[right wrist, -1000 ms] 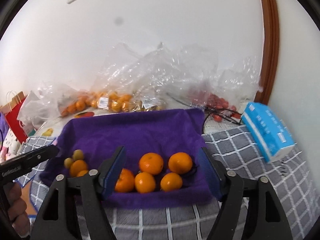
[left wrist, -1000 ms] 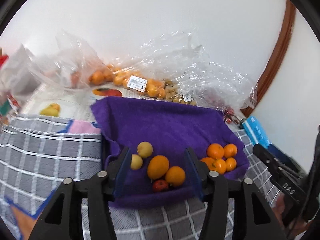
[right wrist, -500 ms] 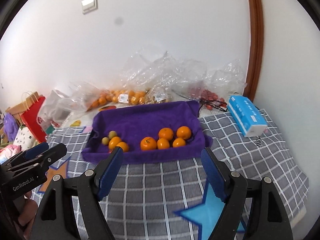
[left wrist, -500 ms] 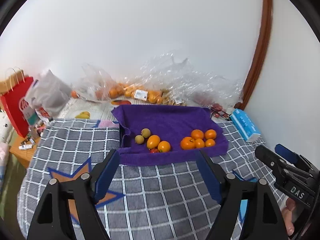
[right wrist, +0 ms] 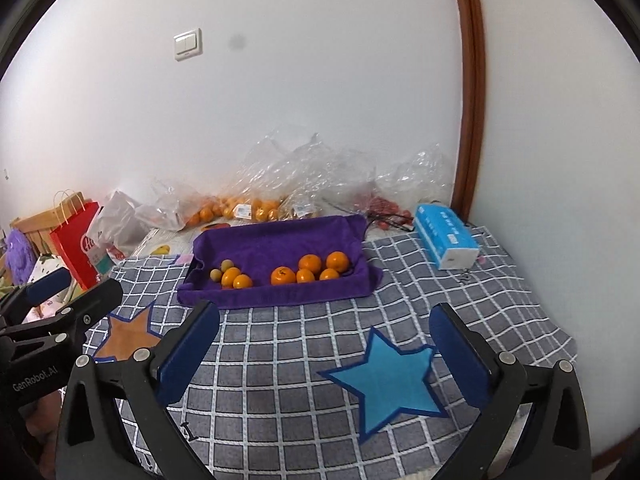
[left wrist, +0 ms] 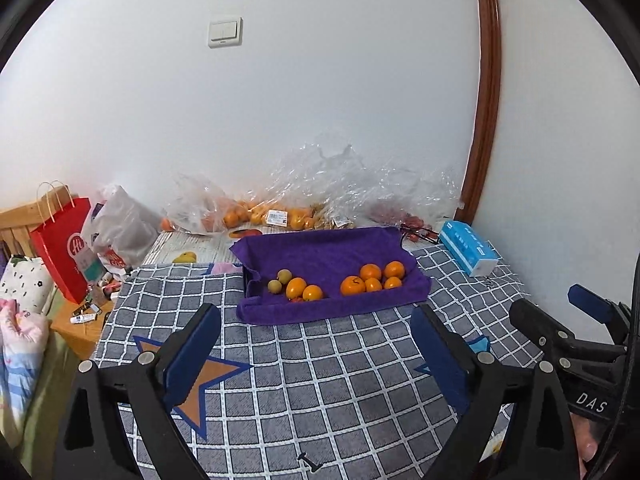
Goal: Organize fruits
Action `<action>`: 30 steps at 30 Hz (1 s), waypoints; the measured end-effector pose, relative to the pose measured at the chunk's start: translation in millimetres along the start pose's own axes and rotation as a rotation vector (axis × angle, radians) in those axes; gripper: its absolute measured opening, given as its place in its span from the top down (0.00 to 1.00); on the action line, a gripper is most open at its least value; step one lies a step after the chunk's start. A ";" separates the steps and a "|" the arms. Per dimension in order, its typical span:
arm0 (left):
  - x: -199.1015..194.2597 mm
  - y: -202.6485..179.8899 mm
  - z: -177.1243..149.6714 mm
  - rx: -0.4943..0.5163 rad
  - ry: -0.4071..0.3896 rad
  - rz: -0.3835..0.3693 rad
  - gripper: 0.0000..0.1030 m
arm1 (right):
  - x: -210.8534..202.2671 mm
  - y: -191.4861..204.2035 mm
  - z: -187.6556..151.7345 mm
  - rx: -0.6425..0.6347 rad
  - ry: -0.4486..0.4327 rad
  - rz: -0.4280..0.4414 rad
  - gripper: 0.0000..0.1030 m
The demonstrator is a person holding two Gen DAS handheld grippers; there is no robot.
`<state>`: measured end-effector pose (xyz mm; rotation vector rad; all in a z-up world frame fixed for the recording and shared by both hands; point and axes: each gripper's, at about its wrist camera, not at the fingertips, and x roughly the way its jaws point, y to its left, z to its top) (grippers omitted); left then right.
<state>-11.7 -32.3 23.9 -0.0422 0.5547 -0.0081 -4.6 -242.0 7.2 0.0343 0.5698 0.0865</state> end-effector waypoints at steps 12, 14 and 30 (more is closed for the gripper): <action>0.1 5.2 -2.5 -0.027 0.012 0.013 0.06 | -0.4 3.4 -5.2 -0.016 0.016 -0.027 0.00; 1.0 6.8 -3.7 -0.029 0.015 0.018 0.06 | 0.7 4.9 -6.0 -0.017 0.019 -0.024 0.00; 3.5 14.8 -6.1 -0.042 0.019 0.018 0.06 | 5.1 5.4 -8.1 -0.008 0.025 -0.036 0.00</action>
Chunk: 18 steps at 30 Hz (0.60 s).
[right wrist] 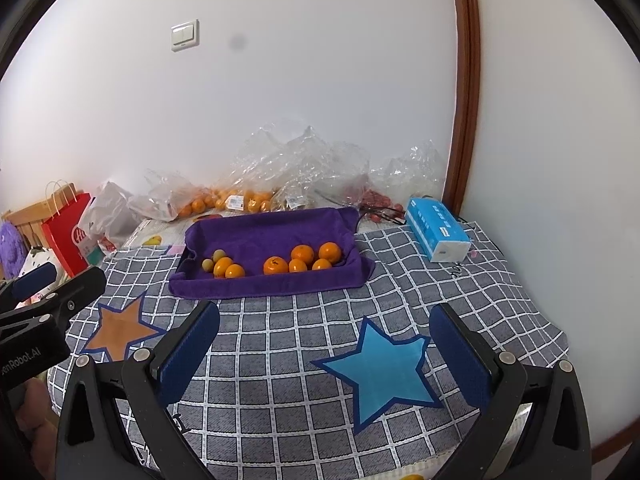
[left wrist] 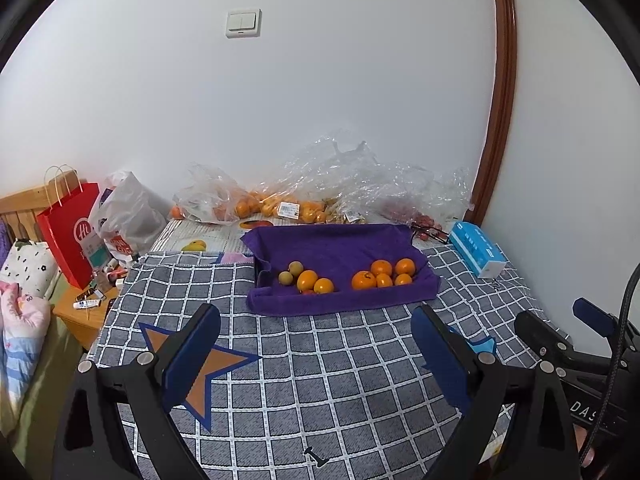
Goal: Organize fruits
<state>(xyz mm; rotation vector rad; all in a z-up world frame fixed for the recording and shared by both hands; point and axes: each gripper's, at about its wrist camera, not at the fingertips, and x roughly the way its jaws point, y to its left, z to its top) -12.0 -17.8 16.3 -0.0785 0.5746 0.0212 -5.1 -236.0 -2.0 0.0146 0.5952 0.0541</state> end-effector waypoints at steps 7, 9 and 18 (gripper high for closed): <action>0.6 1.3 0.6 0.000 0.006 0.001 0.06 | 1.2 1.2 -1.2 0.002 0.002 0.002 0.00; 0.6 1.4 0.9 -0.002 0.009 -0.001 0.06 | 1.9 2.7 -1.2 -0.002 0.006 0.002 0.00; 0.2 0.9 1.9 0.001 0.003 0.005 0.06 | 0.6 3.2 0.0 0.004 -0.003 0.004 0.00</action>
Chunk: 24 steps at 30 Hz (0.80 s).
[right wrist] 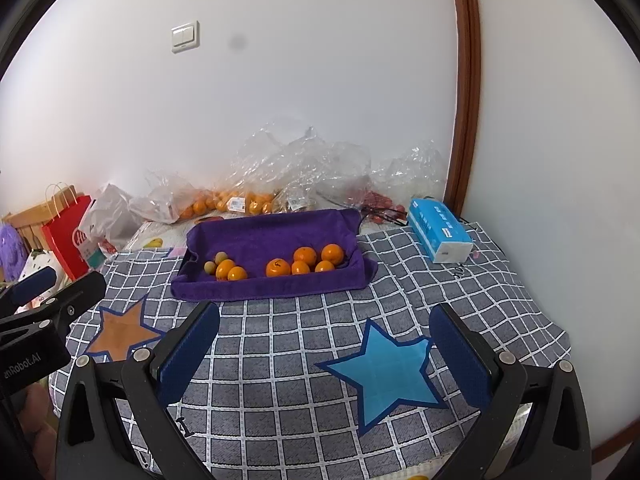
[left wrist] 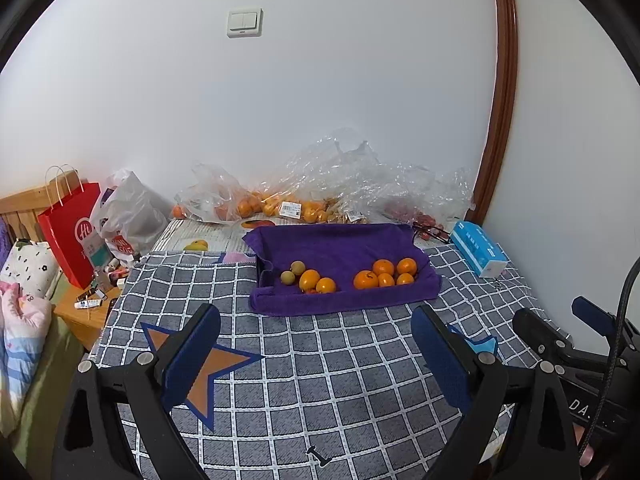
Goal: Organize fruits
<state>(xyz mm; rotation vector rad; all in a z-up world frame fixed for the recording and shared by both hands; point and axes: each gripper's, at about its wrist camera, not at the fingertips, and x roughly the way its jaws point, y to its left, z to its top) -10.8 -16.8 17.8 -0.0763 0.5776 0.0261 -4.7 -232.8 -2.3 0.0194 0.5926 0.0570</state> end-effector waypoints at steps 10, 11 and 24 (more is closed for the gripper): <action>-0.4 -1.5 0.6 -0.001 -0.004 0.006 0.06 | 0.6 -0.6 1.3 0.004 0.004 -0.005 0.00; -0.8 -1.4 0.6 -0.003 -0.004 0.007 0.06 | 1.0 -0.8 1.2 0.004 0.005 -0.004 0.00; -0.4 0.8 0.9 -0.014 -0.003 0.013 0.06 | 3.1 3.5 0.1 -0.006 0.009 -0.002 0.00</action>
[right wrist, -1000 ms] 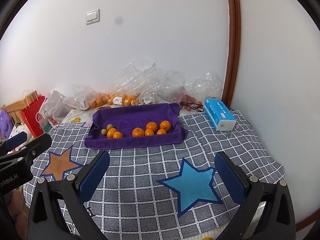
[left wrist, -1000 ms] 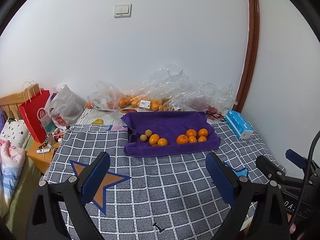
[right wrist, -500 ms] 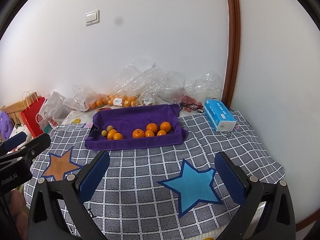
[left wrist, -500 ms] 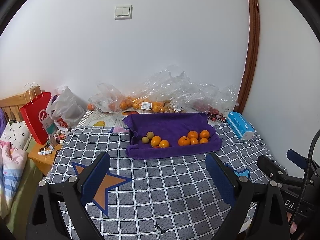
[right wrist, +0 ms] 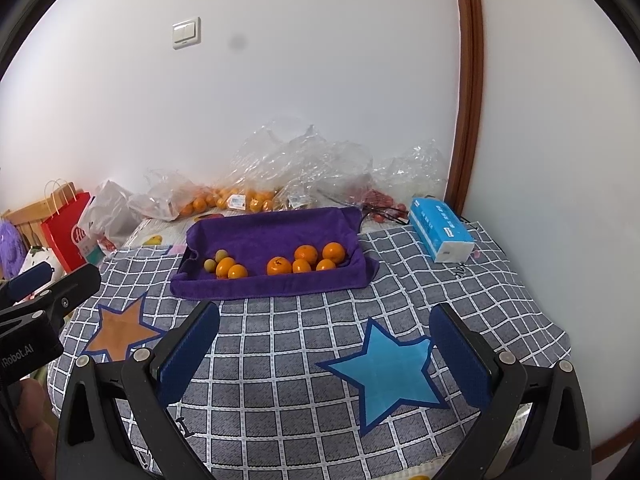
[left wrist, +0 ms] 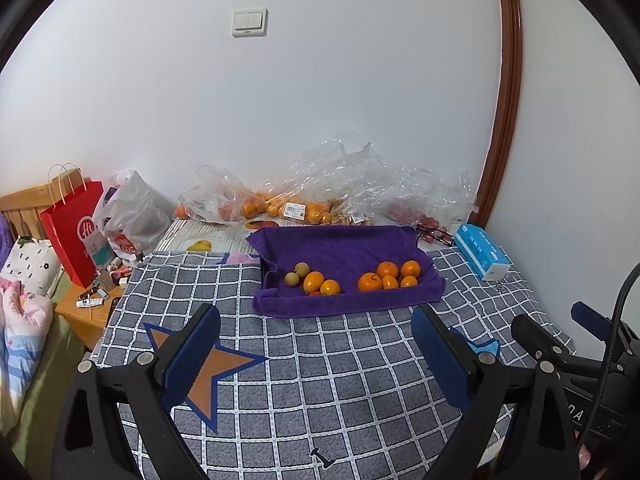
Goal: Organize fruits
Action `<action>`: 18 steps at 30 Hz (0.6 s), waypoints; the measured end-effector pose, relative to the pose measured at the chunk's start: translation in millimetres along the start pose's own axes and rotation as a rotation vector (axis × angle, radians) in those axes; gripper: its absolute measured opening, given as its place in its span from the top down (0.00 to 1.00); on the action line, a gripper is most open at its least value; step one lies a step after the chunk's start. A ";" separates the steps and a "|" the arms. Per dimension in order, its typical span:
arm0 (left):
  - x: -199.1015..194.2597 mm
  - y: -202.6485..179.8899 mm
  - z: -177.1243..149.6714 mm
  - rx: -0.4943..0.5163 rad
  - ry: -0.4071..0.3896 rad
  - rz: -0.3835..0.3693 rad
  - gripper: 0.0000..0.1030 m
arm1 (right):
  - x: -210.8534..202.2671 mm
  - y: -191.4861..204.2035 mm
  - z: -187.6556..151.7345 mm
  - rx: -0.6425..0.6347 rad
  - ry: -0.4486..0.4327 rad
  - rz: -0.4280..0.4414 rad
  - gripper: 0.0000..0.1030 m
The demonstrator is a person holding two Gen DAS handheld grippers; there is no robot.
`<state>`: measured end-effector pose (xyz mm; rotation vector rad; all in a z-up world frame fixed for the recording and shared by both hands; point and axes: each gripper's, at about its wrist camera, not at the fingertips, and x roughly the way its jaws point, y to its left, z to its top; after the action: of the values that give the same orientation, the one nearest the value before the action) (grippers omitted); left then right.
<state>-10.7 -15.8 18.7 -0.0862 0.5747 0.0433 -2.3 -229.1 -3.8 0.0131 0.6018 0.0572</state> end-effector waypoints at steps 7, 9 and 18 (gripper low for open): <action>-0.1 -0.1 0.5 -0.005 -0.002 -0.003 0.06 | -0.8 1.0 -0.8 -0.005 0.000 -0.004 0.00; -0.2 -1.3 0.8 -0.001 -0.005 -0.001 0.06 | -1.0 1.1 -1.0 -0.005 -0.004 -0.003 0.00; -2.9 -5.4 -0.7 -0.006 -0.005 0.003 0.06 | -0.6 0.3 -1.6 -0.002 0.001 -0.001 0.00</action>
<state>-13.2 -21.3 20.0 -0.0913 0.5700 0.0480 -3.7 -228.8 -4.8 0.0104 0.6024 0.0565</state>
